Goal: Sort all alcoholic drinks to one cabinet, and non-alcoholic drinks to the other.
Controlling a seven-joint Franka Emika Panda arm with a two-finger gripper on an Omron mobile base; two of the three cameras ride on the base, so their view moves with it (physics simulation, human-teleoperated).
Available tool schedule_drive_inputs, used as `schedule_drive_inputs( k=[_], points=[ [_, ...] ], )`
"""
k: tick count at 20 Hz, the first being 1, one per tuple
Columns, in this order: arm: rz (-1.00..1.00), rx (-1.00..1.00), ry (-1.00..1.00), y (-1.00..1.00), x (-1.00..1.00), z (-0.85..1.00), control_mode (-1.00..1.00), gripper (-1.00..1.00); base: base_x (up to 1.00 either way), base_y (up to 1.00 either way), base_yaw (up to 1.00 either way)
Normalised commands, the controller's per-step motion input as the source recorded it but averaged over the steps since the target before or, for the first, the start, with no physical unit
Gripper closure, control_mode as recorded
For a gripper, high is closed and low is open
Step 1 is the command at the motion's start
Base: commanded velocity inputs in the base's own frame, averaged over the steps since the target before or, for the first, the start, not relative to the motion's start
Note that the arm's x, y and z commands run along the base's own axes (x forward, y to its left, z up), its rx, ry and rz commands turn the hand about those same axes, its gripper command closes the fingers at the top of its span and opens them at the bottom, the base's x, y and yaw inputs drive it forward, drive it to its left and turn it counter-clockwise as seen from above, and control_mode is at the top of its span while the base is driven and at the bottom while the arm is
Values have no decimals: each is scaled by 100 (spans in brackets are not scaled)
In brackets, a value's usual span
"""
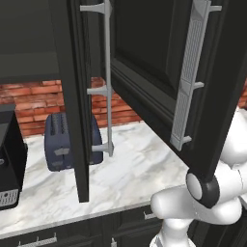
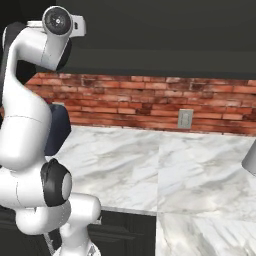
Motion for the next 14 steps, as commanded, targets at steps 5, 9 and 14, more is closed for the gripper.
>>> schedule_drive_inputs(
  k=[5, 9, 14],
  points=[
    [4, 3, 0, 23, 29, 0, -100, 100, 0, 0, 0],
    [1, 3, 0, 11, 36, -1, -100, 100, 0, 0, 0],
    [0, 0, 0, 2, 17, -15, -100, 100, 0, 0, 0]
  ],
)
